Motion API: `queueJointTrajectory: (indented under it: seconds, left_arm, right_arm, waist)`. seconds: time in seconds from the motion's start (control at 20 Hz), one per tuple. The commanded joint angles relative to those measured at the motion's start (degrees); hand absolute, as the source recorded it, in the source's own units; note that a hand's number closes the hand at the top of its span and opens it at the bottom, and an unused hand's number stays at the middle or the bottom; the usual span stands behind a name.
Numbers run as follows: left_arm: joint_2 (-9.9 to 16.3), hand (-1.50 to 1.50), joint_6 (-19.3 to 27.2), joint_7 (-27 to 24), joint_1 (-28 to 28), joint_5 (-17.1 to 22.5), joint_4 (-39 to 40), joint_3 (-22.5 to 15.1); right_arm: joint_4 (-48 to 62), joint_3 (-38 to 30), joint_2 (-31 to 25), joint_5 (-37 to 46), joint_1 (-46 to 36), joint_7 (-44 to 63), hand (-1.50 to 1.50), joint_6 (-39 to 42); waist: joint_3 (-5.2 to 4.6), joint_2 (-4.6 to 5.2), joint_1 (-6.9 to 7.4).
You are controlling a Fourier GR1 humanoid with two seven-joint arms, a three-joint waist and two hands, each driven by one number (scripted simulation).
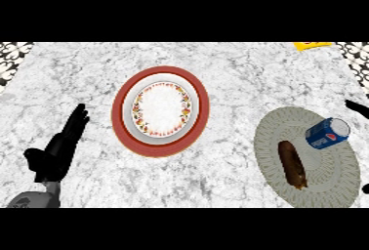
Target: Pick the can from the placemat and place it in the plate
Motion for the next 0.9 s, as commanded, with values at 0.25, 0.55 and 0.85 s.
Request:
queueJointTrajectory:
  seconds: [0.25, 0.55, 0.85]
  left_arm:
    - [-1.5, 0.00, 0.0, 2.0, 0.8, -2.6, -2.4, 0.3]
    - [-2.7, 0.00, -2.2, 0.0, 0.1, -3.8, 1.3, 3.0]
    - [-4.5, 0.00, -2.7, 0.1, 1.9, -4.9, -1.0, 3.1]
  right_arm:
    - [6.7, 4.2, 2.1, 11.7, -8.0, 6.6, -1.50, 1.5]
    - [12.8, 1.1, 2.1, 15.3, -8.0, -0.4, -1.50, 4.4]
    - [16.9, 4.2, 8.6, 21.7, -15.6, 4.5, -1.50, 2.7]
  waist:
    - [0.05, 0.09, 0.73]
    - [0.04, 0.04, 0.07]
    - [0.03, 0.05, 0.40]
